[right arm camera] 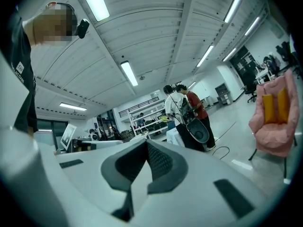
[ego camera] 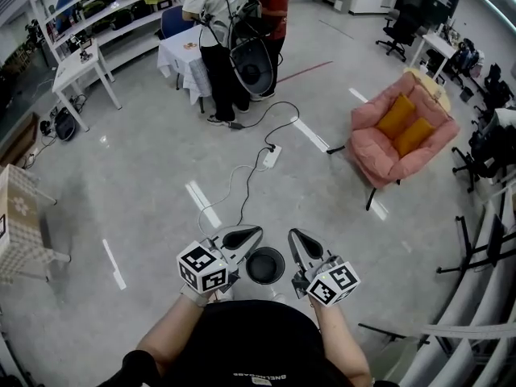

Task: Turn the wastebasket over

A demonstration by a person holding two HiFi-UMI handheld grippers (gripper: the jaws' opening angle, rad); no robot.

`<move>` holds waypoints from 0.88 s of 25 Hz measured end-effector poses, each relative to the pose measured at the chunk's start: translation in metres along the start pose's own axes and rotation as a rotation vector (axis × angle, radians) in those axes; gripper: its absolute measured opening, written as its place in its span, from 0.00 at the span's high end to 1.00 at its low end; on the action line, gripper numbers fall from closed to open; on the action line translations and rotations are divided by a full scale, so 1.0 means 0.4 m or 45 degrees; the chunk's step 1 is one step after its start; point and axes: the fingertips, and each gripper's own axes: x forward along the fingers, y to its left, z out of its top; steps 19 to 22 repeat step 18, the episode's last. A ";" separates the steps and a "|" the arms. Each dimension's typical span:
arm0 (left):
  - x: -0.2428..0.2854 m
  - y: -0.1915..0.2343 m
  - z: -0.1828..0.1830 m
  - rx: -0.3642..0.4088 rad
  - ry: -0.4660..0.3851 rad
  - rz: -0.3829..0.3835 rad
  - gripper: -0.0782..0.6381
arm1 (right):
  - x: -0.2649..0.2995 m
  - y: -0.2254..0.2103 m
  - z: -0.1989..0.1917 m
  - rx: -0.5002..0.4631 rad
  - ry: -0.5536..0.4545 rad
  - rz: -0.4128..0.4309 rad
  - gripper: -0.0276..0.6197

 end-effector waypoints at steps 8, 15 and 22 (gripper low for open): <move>-0.003 0.019 0.024 0.018 -0.014 -0.004 0.87 | 0.020 0.013 0.008 -0.020 -0.001 -0.011 0.94; -0.010 0.029 0.037 0.015 -0.024 -0.017 0.87 | 0.028 0.019 0.006 -0.050 0.020 -0.035 0.94; -0.012 0.037 0.034 0.011 -0.026 -0.023 0.87 | 0.032 0.014 -0.004 -0.059 0.029 -0.048 0.94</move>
